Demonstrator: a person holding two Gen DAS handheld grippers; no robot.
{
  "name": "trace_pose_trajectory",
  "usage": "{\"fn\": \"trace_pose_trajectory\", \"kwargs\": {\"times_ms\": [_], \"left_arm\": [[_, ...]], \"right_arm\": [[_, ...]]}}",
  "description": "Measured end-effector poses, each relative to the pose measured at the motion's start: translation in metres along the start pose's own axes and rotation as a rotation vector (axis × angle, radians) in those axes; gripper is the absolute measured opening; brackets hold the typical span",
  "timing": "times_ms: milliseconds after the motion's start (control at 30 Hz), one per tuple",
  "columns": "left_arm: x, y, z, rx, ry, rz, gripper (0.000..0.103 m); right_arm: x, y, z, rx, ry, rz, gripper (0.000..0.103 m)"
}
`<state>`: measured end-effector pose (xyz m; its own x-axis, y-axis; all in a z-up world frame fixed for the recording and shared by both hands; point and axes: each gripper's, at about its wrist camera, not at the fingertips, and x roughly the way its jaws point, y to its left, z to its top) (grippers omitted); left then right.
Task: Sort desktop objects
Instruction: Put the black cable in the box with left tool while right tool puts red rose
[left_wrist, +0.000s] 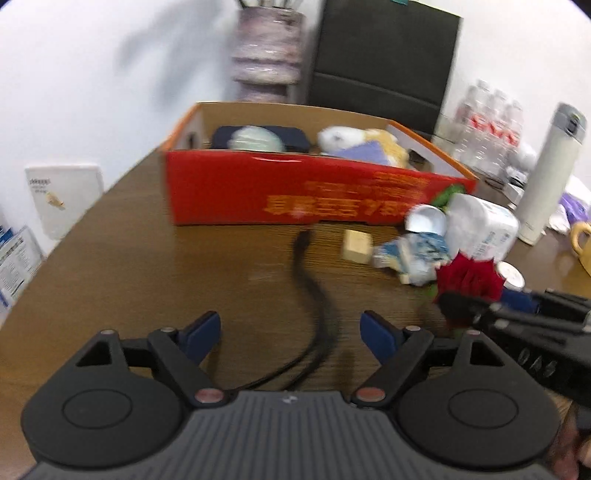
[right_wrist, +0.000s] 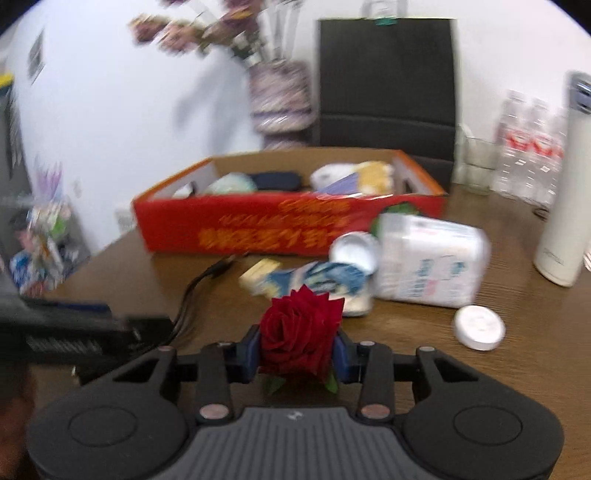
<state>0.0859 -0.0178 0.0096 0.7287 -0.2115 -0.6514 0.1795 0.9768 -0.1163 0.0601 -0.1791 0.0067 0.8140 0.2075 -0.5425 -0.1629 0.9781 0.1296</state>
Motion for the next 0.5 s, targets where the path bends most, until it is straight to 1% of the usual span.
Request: {"fn": "trace_pose_trajectory", "kwargs": {"times_ms": [33, 67, 100, 133, 167, 267, 300, 367, 500], "left_arm": [[0.004, -0.005, 0.0, 0.004, 0.002, -0.006, 0.073], [0.006, -0.011, 0.0, 0.017, -0.013, 0.009, 0.052], [0.008, -0.018, -0.001, 0.048, -0.026, 0.04, 0.036], [0.009, -0.023, -0.003, 0.078, -0.033, 0.071, 0.009], [0.009, -0.026, -0.003, 0.087, -0.034, 0.078, 0.006], [0.003, -0.021, -0.004, 0.011, -0.018, 0.046, 0.004], [-0.002, -0.019, -0.003, -0.011, -0.024, 0.054, 0.004], [-0.013, -0.016, -0.003, -0.043, -0.05, 0.084, 0.004], [-0.054, -0.009, -0.003, -0.107, -0.118, 0.099, 0.004]], "right_arm": [[-0.004, -0.007, 0.0, 0.021, -0.018, -0.004, 0.038], [-0.007, -0.013, 0.0, 0.042, -0.031, -0.005, 0.038], [-0.01, -0.019, -0.001, 0.065, -0.04, -0.006, 0.038], [-0.012, -0.023, -0.002, 0.088, -0.048, -0.009, 0.038], [-0.013, -0.026, -0.003, 0.1, -0.054, -0.011, 0.038], [-0.017, -0.027, -0.006, 0.1, -0.06, -0.002, 0.038], [-0.018, -0.024, -0.007, 0.089, -0.062, 0.007, 0.038], [-0.021, -0.018, -0.008, 0.065, -0.071, 0.013, 0.038], [-0.037, -0.006, -0.012, 0.04, -0.093, 0.046, 0.038]]}}
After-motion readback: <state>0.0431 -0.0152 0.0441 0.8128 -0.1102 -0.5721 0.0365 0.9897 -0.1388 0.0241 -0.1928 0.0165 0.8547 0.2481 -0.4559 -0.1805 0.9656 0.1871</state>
